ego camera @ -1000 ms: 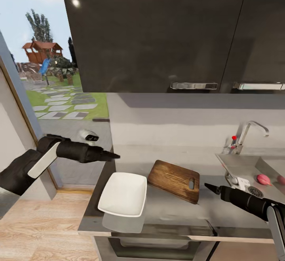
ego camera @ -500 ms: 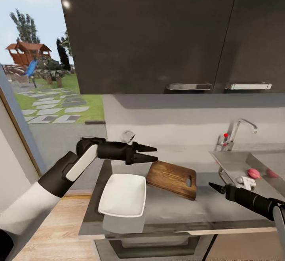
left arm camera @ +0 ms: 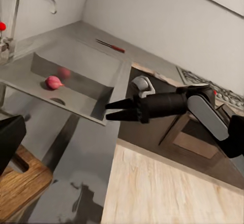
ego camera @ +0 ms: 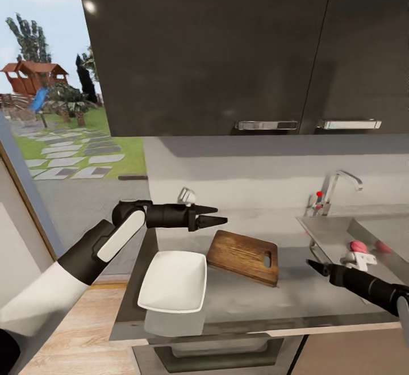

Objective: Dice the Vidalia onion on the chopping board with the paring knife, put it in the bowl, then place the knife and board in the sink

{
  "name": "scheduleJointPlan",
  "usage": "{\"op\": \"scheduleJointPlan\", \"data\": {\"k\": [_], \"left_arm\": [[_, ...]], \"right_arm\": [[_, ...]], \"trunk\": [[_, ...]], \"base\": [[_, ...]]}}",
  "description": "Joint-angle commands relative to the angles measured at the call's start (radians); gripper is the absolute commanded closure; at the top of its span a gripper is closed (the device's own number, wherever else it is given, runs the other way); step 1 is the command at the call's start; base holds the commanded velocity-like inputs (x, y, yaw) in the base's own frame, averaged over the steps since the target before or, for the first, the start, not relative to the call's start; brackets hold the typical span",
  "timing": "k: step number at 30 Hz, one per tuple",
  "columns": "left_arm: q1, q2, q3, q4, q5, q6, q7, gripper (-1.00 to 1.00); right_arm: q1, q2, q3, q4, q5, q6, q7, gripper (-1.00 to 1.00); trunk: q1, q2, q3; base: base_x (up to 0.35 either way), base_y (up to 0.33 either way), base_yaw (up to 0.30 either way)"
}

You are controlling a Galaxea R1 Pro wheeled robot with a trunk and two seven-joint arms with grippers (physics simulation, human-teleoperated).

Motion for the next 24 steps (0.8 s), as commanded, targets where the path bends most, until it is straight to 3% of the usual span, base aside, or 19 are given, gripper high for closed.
{"op": "scheduleJointPlan", "data": {"k": [1, 3, 6, 9, 11, 15, 16, 21, 24], "left_arm": [[-0.001, 0.0, -0.002, 0.003, 0.01, 0.006, 0.003, -1.0], [-0.001, -0.003, -0.002, 0.007, 0.014, 0.005, 0.007, -1.0], [-0.001, -0.012, -0.003, 0.012, 0.017, 0.004, 0.012, -1.0], [-0.001, -0.021, -0.003, 0.022, 0.017, 0.003, 0.014, -1.0], [-0.001, -0.023, -0.003, 0.029, 0.017, 0.003, 0.015, -1.0], [-0.001, -0.032, -0.002, 0.053, 0.019, 0.002, 0.015, -1.0], [-0.001, -0.038, -0.002, 0.058, 0.019, 0.002, 0.015, -1.0], [-0.001, -0.039, -0.001, 0.064, 0.019, 0.002, 0.015, -1.0], [-0.001, -0.04, 0.0, 0.065, 0.019, 0.002, 0.015, -1.0]], "right_arm": [[-0.001, -0.001, -0.001, 0.0, 0.001, 0.004, -0.014, -1.0], [-0.001, -0.002, 0.006, 0.0, 0.021, -0.002, -0.065, -1.0], [-0.001, 0.0, 0.05, -0.001, 0.051, -0.006, -0.14, -1.0], [-0.01, 0.003, 0.135, -0.003, 0.084, 0.002, -0.265, -1.0], [-0.025, 0.008, 0.166, -0.003, 0.093, 0.02, -0.321, -1.0], [-0.083, 0.052, 0.292, -0.003, 0.106, 0.086, -0.534, -1.0], [-0.124, 0.073, 0.328, -0.003, 0.108, 0.119, -0.591, -1.0], [-0.176, 0.111, 0.347, -0.004, 0.112, 0.171, -0.638, -1.0], [-0.206, 0.121, 0.35, -0.004, 0.114, 0.191, -0.67, -1.0]], "trunk": [[0.001, -0.002, -0.002], [0.001, -0.002, -0.002], [0.001, -0.002, -0.002], [0.001, -0.002, -0.002], [0.001, -0.002, -0.002], [0.001, -0.002, -0.002], [0.001, -0.002, -0.002], [0.001, -0.002, -0.002], [0.001, -0.002, -0.002]], "base": [[0.0, 0.0, -0.003], [0.0, 0.0, -0.002], [0.0, 0.0, 0.0], [0.0, 0.0, 0.0], [0.0, 0.0, 0.0], [0.0, 0.0, 0.0], [0.0, 0.0, 0.0], [0.0, 0.0, 0.0], [0.0, 0.0, 0.0]]}}
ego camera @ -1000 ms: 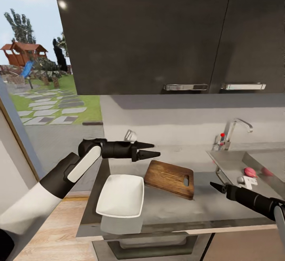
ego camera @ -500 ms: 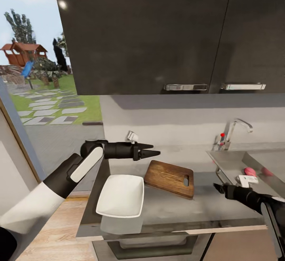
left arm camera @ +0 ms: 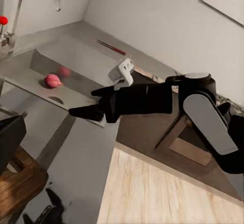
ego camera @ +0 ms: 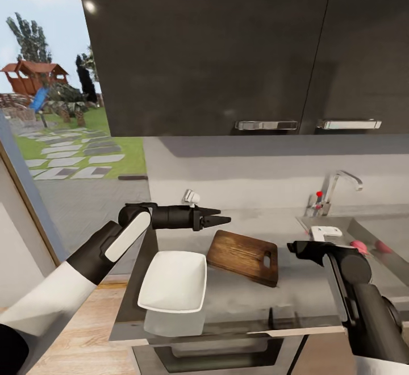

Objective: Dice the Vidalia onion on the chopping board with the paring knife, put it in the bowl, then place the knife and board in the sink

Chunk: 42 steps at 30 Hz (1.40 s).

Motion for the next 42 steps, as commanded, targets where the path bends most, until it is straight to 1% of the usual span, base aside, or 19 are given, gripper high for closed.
{"op": "scheduleJointPlan", "data": {"k": [1, 3, 7, 9, 17, 21, 22, 25, 26, 29, 31, 34, 42], "left_arm": [[-0.001, 0.001, -0.002, 0.0, 0.008, 0.006, 0.002, -1.0], [-0.001, 0.001, -0.001, 0.001, 0.008, 0.006, 0.002, -1.0], [-0.001, 0.002, -0.001, 0.008, 0.008, 0.006, 0.002, -1.0], [-0.001, 0.003, 0.0, 0.012, 0.009, 0.004, 0.002, -1.0], [-0.001, 0.006, 0.003, 0.049, 0.029, -0.03, 0.002, -1.0], [-0.001, 0.007, 0.003, 0.059, 0.034, -0.041, 0.002, -1.0], [-0.001, 0.007, 0.003, 0.061, 0.034, -0.046, 0.002, -1.0], [-0.001, 0.007, 0.003, 0.062, 0.034, -0.055, 0.002, -1.0], [-0.001, 0.007, 0.003, 0.063, 0.034, -0.057, 0.002, -1.0], [-0.001, 0.007, 0.003, 0.065, 0.035, -0.061, 0.002, -1.0], [-0.001, 0.007, 0.003, 0.066, 0.034, -0.062, 0.002, -1.0], [-0.001, 0.007, 0.003, 0.068, 0.034, -0.062, 0.002, -1.0], [-0.001, 0.007, 0.003, 0.069, 0.034, -0.063, 0.002, -1.0]], "right_arm": [[-0.009, 0.002, 0.0, -0.001, 0.006, 0.005, -0.002, -1.0], [-0.031, 0.01, 0.001, -0.001, 0.007, 0.005, -0.019, -1.0], [-0.057, 0.02, 0.002, -0.001, 0.007, 0.005, -0.031, -1.0], [-0.063, 0.022, 0.002, -0.001, 0.007, 0.005, -0.034, -1.0], [-0.072, 0.026, -0.001, 0.002, 0.006, 0.005, -0.056, -1.0], [-0.073, 0.029, -0.008, 0.028, -0.008, 0.005, -0.07, -1.0], [-0.073, 0.029, -0.016, 0.036, -0.014, 0.005, -0.07, -1.0], [-0.073, 0.029, -0.059, 0.055, -0.038, 0.005, -0.071, -1.0], [-0.073, 0.029, -0.085, 0.067, -0.053, 0.005, -0.071, -1.0], [-0.073, 0.03, -0.123, 0.097, -0.078, 0.005, -0.071, -1.0], [-0.073, 0.03, -0.137, 0.111, -0.089, 0.005, -0.071, -1.0], [-0.073, 0.031, -0.145, 0.12, -0.095, 0.005, -0.072, -1.0], [-0.073, 0.031, -0.144, 0.126, -0.091, -0.005, -0.074, -1.0]], "trunk": [[0.001, -0.002, -0.002], [0.001, -0.002, -0.002], [0.001, -0.002, -0.002], [0.001, -0.002, -0.002], [0.001, -0.002, -0.002], [0.001, -0.002, -0.002], [0.001, -0.002, -0.002], [0.001, -0.002, -0.002], [0.001, -0.002, -0.002], [0.001, -0.002, -0.002], [0.001, -0.002, -0.002], [0.001, -0.002, -0.002], [0.001, -0.002, -0.002]], "base": [[0.0, 0.0, 0.0], [0.0, 0.0, 0.0], [0.0, 0.0, 0.0], [0.0, 0.0, 0.0], [0.0, 0.0, 0.0], [0.0, 0.0, 0.0], [0.0, 0.0, 0.0], [0.049, 0.059, 0.0], [0.111, 0.153, 0.0], [0.137, 0.195, 0.0], [0.164, 0.233, 0.0], [0.185, 0.232, 0.0], [0.198, 0.185, 0.0]]}}
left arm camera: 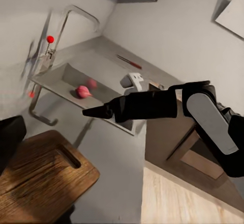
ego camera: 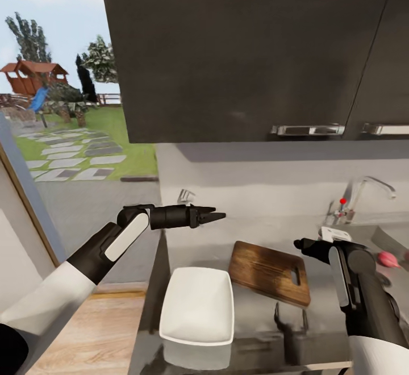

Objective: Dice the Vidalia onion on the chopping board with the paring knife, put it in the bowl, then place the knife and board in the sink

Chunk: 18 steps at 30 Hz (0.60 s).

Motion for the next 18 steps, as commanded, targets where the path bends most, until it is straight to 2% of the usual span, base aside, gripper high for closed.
{"op": "scheduleJointPlan", "data": {"k": [1, 8, 18], "left_arm": [[-0.001, 0.001, -0.002, 0.0, 0.009, 0.007, 0.002, -1.0], [-0.001, 0.0, -0.002, 0.001, 0.01, 0.007, 0.002, -1.0], [-0.001, -0.001, -0.002, 0.001, 0.01, 0.008, 0.002, -1.0]], "right_arm": [[-0.001, 0.0, 0.0, -0.001, -0.004, 0.003, -0.002, -1.0], [0.0, 0.0, -0.001, 0.0, -0.003, -0.003, 0.0, -1.0], [0.001, -0.005, -0.004, 0.004, -0.01, -0.004, 0.0, -1.0]], "trunk": [[0.001, -0.002, -0.002], [0.001, -0.002, -0.003], [0.001, -0.002, -0.018]], "base": [[0.149, 0.129, 0.0], [0.05, 0.043, 0.0], [0.002, 0.002, 0.0]]}}
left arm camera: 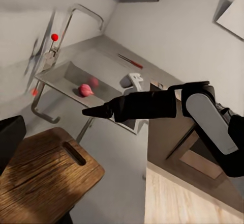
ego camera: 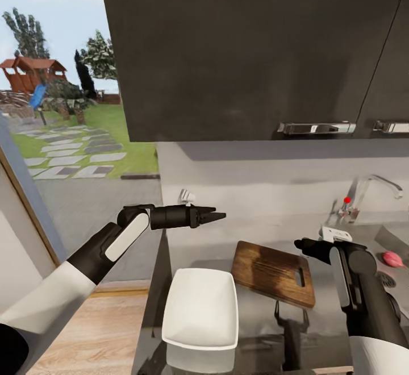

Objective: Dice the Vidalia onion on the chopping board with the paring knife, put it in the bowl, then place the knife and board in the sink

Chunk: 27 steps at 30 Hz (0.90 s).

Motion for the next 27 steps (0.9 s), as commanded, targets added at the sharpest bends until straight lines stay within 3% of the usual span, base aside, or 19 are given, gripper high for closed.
{"op": "scheduleJointPlan", "data": {"k": [1, 12, 27], "left_arm": [[-0.001, 0.001, -0.002, 0.0, 0.009, 0.007, 0.001, -1.0], [-0.001, 0.001, -0.002, -0.001, 0.011, 0.006, 0.0, -1.0], [-0.001, 0.001, -0.002, 0.0, 0.024, 0.006, 0.0, -1.0]], "right_arm": [[-0.001, -0.001, -0.001, 0.003, -0.004, 0.005, -0.001, -1.0], [-0.001, -0.003, -0.002, 0.016, -0.003, 0.005, -0.003, -1.0], [-0.001, -0.007, -0.002, 0.071, 0.0, -0.034, -0.004, -1.0]], "trunk": [[0.001, -0.003, -0.004], [0.001, -0.003, -0.022], [0.001, -0.003, -0.046]], "base": [[-0.031, 0.0, 0.0], [-0.151, -0.035, 0.0], [0.036, -0.042, 0.0]]}}
